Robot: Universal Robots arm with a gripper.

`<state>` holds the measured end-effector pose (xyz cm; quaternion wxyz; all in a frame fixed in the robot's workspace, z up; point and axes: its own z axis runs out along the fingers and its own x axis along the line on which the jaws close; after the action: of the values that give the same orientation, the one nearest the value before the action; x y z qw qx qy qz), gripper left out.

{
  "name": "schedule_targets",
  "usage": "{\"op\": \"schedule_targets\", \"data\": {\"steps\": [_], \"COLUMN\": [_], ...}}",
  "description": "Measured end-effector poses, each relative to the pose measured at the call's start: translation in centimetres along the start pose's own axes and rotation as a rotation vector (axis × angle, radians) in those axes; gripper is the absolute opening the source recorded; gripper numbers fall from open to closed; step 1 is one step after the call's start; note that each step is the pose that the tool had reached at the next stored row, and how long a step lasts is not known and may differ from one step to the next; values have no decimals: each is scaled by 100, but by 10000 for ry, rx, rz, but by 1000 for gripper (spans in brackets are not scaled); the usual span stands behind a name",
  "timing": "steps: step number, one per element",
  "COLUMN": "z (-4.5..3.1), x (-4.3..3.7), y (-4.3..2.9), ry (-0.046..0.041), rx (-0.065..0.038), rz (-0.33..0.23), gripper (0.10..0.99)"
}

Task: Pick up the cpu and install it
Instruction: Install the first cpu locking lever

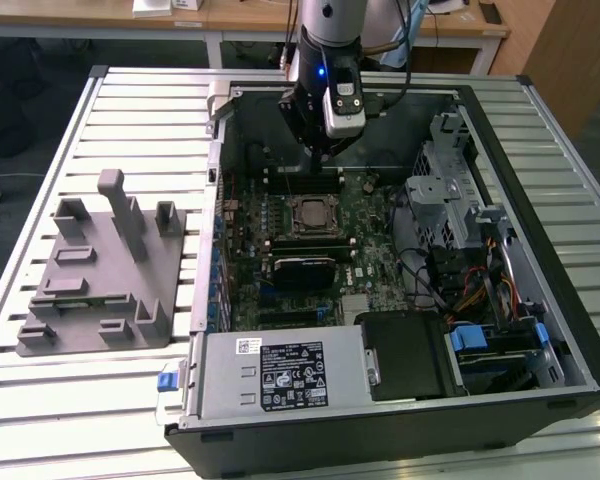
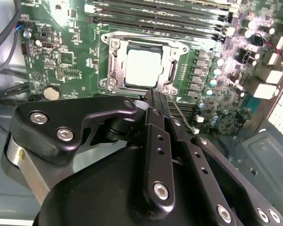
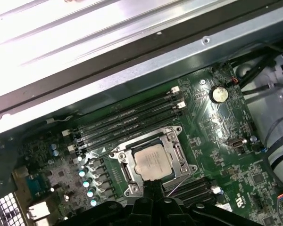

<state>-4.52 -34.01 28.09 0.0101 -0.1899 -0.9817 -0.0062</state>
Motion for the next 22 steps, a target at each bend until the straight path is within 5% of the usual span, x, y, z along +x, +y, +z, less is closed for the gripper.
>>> {"op": "schedule_targets", "data": {"steps": [7, 22], "z": [1, 2], "x": [0, 0], "y": [0, 0], "ry": [-105, -84], "rx": [-30, 12], "rz": [-651, -3304], "gripper": [114, 114]}}
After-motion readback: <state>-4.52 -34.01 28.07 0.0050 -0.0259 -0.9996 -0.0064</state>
